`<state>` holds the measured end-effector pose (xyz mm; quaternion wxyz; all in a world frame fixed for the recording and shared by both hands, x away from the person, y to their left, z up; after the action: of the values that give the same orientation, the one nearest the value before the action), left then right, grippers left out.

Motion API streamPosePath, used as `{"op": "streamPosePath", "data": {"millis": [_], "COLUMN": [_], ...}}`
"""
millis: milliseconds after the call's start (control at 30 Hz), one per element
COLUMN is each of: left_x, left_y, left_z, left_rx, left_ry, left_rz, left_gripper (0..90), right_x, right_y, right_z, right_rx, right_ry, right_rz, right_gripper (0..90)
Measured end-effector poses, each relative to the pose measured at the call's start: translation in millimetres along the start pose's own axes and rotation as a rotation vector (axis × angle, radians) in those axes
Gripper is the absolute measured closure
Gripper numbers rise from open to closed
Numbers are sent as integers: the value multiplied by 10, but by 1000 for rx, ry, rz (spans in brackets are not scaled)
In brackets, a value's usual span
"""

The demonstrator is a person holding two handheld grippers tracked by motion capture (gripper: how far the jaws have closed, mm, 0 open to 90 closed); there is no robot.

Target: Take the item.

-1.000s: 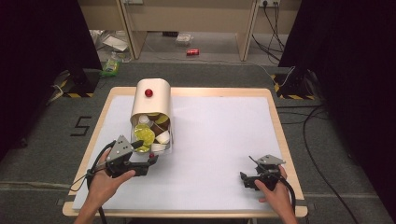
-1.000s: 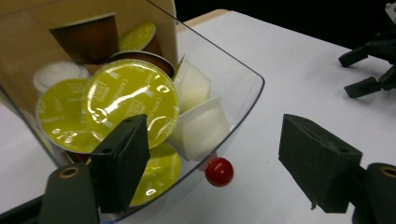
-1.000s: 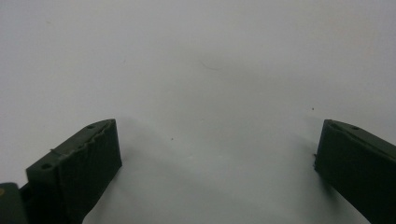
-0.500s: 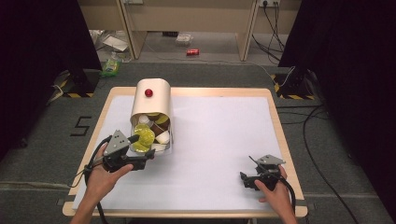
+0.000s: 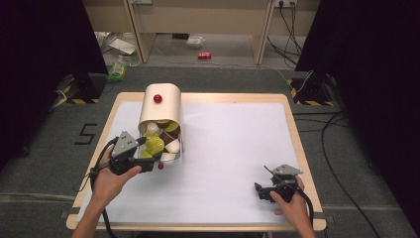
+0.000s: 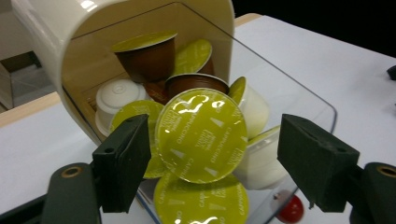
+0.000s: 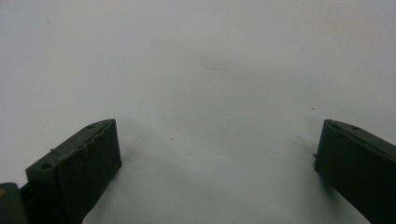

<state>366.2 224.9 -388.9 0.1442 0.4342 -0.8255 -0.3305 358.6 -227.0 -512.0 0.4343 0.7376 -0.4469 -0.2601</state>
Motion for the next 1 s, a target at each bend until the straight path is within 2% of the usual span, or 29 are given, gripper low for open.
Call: {"op": "streamPosePath", "data": {"millis": [133,433,567,633,700,900,1000], "left_x": [-26,10,6,-3,-5,8,14], "left_y": [-52,-132,-173,-185,-191,-223,-214], "left_z": [-30,-111,-122,-119,-123,-140,-142], "left_rx": [-15,-37,-48,-51,-55,-75,-79], "left_ry": [11,1,-1,15,18,28,13], "left_rz": [-2,-16,-22,-15,-7,-20,-24], "left_gripper": [283,299,367,381,384,385,394], "right_x": [0,3,3,3,3,2,2], "right_y": [0,-1,-1,-1,-1,-1,-1], "right_z": [0,-1,-1,-1,-1,-1,-1], "right_rx": [0,0,0,0,0,0,-1], "right_ry": [0,4,3,4,4,4,3], "right_rz": [0,0,0,0,0,1,0], "right_gripper": [7,6,6,6,6,6,5]}}
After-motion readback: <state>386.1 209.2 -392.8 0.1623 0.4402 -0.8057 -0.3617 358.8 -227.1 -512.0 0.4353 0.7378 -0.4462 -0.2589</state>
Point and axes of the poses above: each handheld gripper's, and its own axes: y roughly backward along the jaws, z roughly out of its underside, x roughly to its right, the point moved 2 cm from there along -y, roughly forward along the jaws, and after that the axes turned 15 degrees about -x, right-handed, at the moved point
